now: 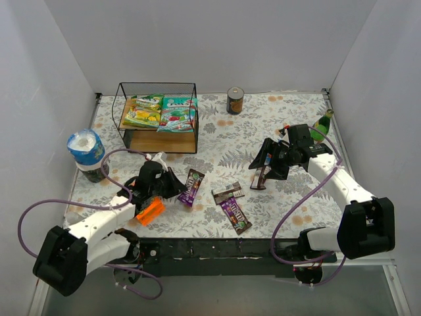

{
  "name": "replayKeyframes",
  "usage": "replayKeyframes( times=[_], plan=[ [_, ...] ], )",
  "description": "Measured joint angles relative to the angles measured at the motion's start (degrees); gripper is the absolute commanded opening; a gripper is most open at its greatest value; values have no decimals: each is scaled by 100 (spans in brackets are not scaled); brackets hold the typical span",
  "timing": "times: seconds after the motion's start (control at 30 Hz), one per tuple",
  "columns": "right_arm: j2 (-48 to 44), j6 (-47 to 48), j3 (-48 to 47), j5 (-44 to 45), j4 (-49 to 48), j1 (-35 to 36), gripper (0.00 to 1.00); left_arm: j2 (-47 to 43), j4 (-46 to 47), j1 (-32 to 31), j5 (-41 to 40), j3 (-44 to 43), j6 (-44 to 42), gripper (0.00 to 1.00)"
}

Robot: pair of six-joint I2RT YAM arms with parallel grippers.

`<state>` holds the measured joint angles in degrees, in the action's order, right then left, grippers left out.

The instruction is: Place and organize the candy bags onto the shelf

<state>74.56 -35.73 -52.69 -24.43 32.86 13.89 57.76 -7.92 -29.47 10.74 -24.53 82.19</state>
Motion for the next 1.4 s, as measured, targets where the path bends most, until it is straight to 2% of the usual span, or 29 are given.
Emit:
replayKeyframes(
  times=[0.3,0.63,0.87,1.03,1.23,1.3,1.4],
  plan=[
    [92,26,-2,-2,4,-22,88,787,918,715,-26,-160,424,0],
    [103,155,-13,-4,28,-83,88,1506,1574,763,-1023,-894,461,0],
    [103,175,-13,-15,50,-103,88,1954,2004,763,-1604,-1014,590,0],
    [96,175,-13,-15,72,-103,88,2299,2173,765,-1759,-1078,695,17],
    [52,179,-13,-17,94,-103,88,2715,2306,765,-1762,-1303,780,45],
    [37,179,-13,-17,96,-103,88,2730,2297,765,-1768,-1307,811,52],
    [13,179,-13,-17,96,-103,87,2710,2181,765,-1799,-1351,846,57]
  ],
)
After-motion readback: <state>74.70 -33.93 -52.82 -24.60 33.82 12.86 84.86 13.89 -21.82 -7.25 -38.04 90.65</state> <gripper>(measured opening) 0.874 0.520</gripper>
